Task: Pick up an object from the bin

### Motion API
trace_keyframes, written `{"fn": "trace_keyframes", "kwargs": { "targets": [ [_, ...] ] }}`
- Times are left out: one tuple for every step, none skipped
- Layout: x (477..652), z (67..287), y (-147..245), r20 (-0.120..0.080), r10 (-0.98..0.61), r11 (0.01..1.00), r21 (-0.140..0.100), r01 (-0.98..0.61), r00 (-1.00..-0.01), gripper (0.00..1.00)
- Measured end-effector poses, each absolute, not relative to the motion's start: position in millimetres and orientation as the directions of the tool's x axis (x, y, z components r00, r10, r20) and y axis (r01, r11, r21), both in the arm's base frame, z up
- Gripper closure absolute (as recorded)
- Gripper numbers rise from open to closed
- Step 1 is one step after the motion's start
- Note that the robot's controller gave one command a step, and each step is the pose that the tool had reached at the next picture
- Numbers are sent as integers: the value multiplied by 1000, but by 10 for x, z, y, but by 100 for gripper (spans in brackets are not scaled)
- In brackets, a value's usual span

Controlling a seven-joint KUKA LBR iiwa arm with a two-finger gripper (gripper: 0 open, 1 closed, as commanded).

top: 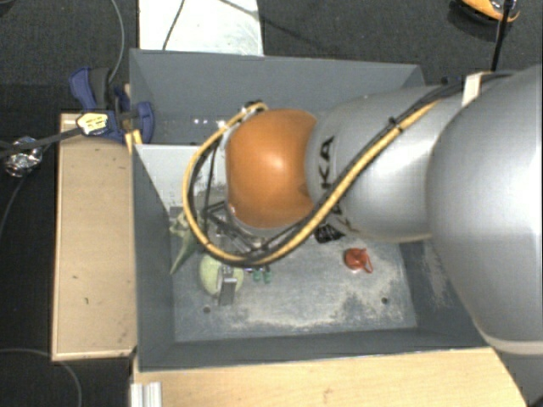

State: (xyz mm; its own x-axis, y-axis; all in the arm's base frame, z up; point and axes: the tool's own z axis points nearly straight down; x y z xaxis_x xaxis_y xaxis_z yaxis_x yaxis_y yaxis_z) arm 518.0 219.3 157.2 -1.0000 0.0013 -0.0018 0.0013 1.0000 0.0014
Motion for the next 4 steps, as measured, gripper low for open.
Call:
{"fn": "trace_keyframes", "kwargs": {
  "targets": [
    [5326,1163,2119,-7,13,1000,5,13,-1000,0],
    [5421,758,2008,0,198,980,1,198,-980,0],
    [5443,701,1947,-3,-29,1000,3,-29,-1000,0],
    [5440,740,1974,-6,122,993,5,122,-993,0]
  ]
}}
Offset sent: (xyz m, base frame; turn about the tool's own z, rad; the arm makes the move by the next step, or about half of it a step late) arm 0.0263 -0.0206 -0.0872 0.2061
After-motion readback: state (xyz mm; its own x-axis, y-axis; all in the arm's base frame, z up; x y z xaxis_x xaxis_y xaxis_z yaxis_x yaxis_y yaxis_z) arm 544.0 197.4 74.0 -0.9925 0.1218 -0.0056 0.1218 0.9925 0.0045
